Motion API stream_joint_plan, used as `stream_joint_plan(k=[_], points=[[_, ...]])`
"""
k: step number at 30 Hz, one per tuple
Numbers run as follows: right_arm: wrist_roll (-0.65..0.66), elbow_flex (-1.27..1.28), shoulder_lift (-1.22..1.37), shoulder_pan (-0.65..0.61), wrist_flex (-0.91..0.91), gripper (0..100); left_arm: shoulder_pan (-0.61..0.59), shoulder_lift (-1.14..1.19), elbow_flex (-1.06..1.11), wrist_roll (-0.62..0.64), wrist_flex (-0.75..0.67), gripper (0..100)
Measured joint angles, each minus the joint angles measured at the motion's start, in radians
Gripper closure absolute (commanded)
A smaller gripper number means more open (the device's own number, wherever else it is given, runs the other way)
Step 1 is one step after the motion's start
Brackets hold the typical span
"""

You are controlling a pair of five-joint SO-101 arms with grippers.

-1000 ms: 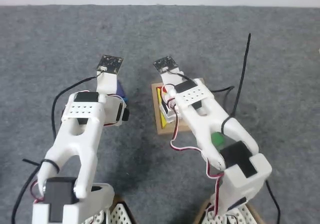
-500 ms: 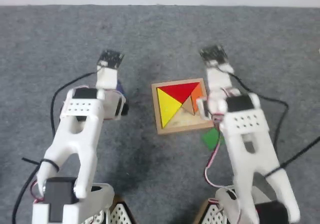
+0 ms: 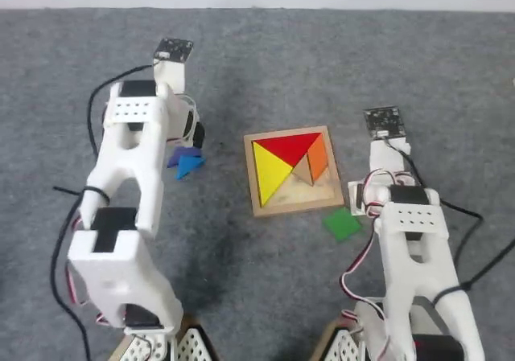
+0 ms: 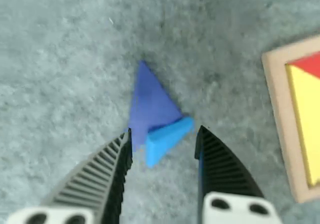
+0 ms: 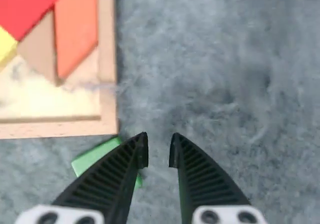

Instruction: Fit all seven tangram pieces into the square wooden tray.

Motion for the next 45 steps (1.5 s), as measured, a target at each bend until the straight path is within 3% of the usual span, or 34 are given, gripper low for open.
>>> stream_joint_plan(k=[7,10,18,22,29,37,45], points=[[0.035,0.000,0.000,0.021,0.071,90.4,0.130,-0.015,0.008,-0.028,0.103,80],[0.101,0.000,0.000,-0.072,0.189,90.4,0.138,-0.069,0.080,-0.025,0.103,80],[0.319,0.000,0.000,-0.155,0.296,90.2,0.071,-0.190,0.376,-0.023,-0.078,80],[0.232,0.000,0.000,-0.160,0.304,89.4,0.051,-0.210,0.453,-0.029,-0.161,80],[0.173,0.000,0.000,-0.276,0.304,70.9,0.052,-0.213,0.459,-0.029,-0.178,80],[0.172,-0.009,0.038,-0.292,0.241,77.5,0.052,-0.213,0.459,-0.029,-0.178,80],[0.184,-0.135,0.345,-0.290,0.180,78.5,0.048,-0.213,0.459,-0.029,-0.178,80]])
